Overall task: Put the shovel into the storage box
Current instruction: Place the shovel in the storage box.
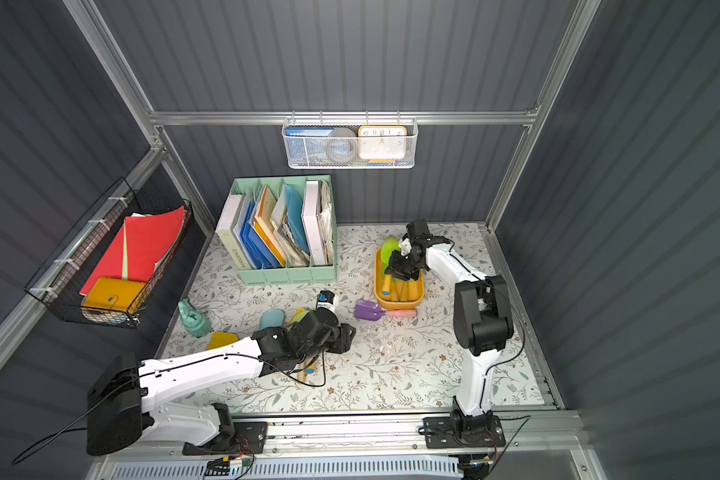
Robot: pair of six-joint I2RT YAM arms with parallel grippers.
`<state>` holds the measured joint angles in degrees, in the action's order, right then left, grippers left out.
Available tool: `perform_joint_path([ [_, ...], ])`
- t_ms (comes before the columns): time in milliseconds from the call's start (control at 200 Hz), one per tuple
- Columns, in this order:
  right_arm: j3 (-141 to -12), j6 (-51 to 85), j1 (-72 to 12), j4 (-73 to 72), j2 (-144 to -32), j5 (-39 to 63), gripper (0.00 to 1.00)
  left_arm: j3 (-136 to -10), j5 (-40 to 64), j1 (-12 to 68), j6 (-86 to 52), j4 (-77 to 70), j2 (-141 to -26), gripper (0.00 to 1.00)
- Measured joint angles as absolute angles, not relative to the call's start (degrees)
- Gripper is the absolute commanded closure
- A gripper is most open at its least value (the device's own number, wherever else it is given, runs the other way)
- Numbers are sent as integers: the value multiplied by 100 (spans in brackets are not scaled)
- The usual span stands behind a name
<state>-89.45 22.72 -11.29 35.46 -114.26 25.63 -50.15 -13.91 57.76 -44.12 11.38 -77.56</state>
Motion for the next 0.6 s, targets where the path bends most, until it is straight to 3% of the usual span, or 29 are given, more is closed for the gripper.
perform_joint_path([
  [355, -9378, 1942, -1129, 3841, -12210, 2705, 84, -5002, -1391, 5776, -4471, 1135, -7808, 41],
  [595, -9378, 1940, -1127, 3854, -12368, 2729, 75, -4995, -1391, 5776, -4475, 1135, -7819, 41],
])
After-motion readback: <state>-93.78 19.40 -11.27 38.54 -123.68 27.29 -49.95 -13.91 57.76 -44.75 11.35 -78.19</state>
